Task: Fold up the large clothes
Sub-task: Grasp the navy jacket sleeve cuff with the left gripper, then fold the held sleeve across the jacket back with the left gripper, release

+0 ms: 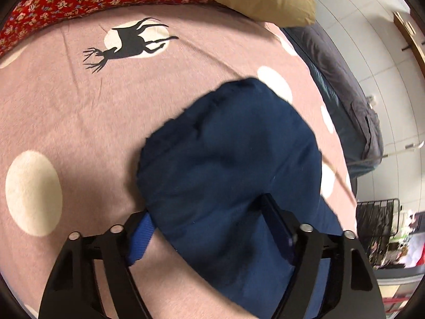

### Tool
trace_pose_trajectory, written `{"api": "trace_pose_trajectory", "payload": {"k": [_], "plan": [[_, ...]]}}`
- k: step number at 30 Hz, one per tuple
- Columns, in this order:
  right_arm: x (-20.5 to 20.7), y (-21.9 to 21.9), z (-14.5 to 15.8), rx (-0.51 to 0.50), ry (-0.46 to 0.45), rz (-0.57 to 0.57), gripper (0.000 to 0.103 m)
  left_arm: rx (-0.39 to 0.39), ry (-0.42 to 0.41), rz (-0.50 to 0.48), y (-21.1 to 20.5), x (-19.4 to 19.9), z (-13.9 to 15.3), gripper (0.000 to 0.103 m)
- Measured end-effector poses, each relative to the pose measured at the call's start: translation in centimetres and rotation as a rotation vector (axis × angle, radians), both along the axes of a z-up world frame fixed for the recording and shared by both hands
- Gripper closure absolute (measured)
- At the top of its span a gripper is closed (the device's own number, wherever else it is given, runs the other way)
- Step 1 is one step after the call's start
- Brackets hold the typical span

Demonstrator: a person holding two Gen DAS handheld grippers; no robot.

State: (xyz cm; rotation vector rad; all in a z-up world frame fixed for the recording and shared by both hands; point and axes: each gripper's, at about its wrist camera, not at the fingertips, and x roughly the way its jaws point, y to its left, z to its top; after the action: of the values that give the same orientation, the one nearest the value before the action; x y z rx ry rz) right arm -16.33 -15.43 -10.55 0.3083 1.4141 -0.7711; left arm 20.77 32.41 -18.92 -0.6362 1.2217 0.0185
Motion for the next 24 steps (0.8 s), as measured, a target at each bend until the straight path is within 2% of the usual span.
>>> {"api": "trace_pose_trajectory", "payload": {"k": [2,4,5,6,8,13,18,22,24], "plan": [[-0.4,0.3,0.1,-0.004,0.006,-0.007,0.006,-0.001,0.0,0.005,-0.4,0.5,-0.2,0.049],[-0.5,0.6,0.3,-0.005,0.001,-0.019,0.006,-0.004,-0.003,0.01,-0.3,0.5,-0.1,0.067],[-0.6,0.8,0.4,-0.01,0.001,-0.018,0.006,-0.007,-0.008,0.012,0.0,0.3,0.0,0.069],[-0.6,0.9,0.5,-0.016,0.002,-0.016,0.006,-0.01,-0.018,0.013,0.2,0.1,0.2,0.077],[-0.5,0.8,0.8,-0.023,0.0,-0.008,0.006,-0.013,-0.035,0.006,0.2,-0.1,0.8,0.085],[0.1,0.1,1.4,-0.025,-0.016,0.022,0.006,0.011,-0.084,-0.021,-0.4,-0.5,2.6,0.09],[0.9,-0.3,1.5,-0.015,-0.045,0.058,0.006,0.045,-0.16,-0.062,-1.9,-1.3,6.1,0.092],[1.0,-1.2,1.3,0.005,-0.071,0.09,0.006,0.06,-0.222,-0.107,-4.6,-2.6,9.2,0.093],[0.9,-1.9,1.2,0.015,-0.082,0.097,0.006,0.078,-0.257,-0.162,-7.4,-3.4,11.0,0.093]]}}
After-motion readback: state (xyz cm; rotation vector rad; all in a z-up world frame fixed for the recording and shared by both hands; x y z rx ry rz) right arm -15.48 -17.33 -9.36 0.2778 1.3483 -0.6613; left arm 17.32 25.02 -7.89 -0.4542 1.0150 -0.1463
